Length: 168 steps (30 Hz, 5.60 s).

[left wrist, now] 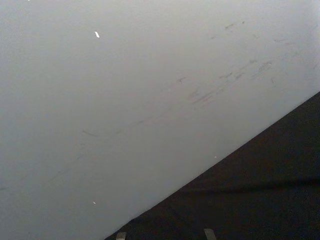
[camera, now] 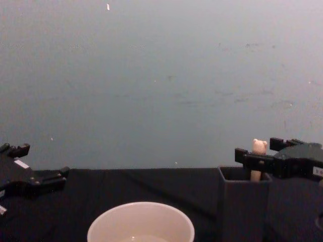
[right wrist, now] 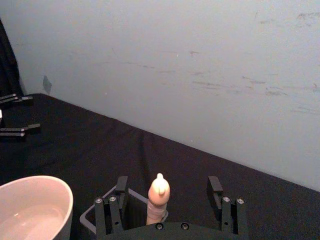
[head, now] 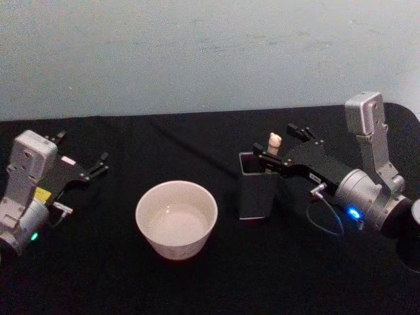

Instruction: Pick up the stirring spoon with one hand, stir inside the cup, then place it back in its original position.

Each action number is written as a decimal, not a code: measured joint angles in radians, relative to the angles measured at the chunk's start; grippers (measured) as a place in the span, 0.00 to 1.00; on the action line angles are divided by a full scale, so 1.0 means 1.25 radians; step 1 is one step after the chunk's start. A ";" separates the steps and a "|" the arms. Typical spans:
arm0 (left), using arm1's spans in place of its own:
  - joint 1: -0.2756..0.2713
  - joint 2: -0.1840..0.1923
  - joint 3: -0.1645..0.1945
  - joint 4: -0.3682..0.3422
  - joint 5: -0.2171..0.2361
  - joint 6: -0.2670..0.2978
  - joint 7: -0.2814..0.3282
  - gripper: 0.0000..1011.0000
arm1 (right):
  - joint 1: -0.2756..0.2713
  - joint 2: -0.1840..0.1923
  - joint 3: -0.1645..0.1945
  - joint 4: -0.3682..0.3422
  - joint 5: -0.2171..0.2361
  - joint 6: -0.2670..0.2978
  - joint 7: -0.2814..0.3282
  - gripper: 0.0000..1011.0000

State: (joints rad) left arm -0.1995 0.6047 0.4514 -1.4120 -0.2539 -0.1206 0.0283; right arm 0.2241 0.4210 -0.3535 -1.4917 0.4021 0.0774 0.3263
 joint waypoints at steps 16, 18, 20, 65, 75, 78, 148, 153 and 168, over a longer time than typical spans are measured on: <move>0.000 0.000 0.000 0.000 0.000 0.000 0.000 0.99 | 0.004 -0.010 0.006 0.007 -0.007 0.018 0.009 0.99; 0.000 0.000 0.000 0.000 0.000 0.000 0.000 0.99 | 0.004 -0.010 0.006 0.007 -0.007 0.017 0.009 0.99; 0.000 0.000 0.000 0.000 0.000 0.000 0.000 0.99 | 0.004 -0.010 0.006 0.006 -0.007 0.017 0.009 0.99; 0.000 0.000 0.000 0.000 0.000 0.000 0.000 0.99 | 0.004 -0.009 0.005 0.005 -0.006 0.013 0.007 0.21; 0.000 0.000 0.000 0.000 0.000 0.000 0.000 0.99 | 0.001 -0.010 0.011 0.000 -0.004 0.017 0.017 0.21; 0.000 0.000 0.000 0.000 0.000 0.000 0.000 0.99 | -0.001 -0.011 0.016 -0.009 0.003 0.022 0.022 0.21; 0.000 0.000 0.000 0.000 0.000 0.000 0.000 0.99 | 0.084 0.013 -0.069 -0.118 0.242 0.110 0.052 0.21; 0.000 0.000 0.000 0.000 0.000 0.000 0.000 0.99 | 0.090 0.011 -0.103 -0.100 0.219 0.088 0.059 0.21; 0.000 0.000 0.000 0.000 0.000 0.000 0.000 0.99 | 0.094 0.000 -0.148 -0.067 0.169 0.056 0.081 0.21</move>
State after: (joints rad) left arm -0.1995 0.6047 0.4514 -1.4120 -0.2539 -0.1206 0.0283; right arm 0.3420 0.4209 -0.5380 -1.5759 0.6135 0.1480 0.4274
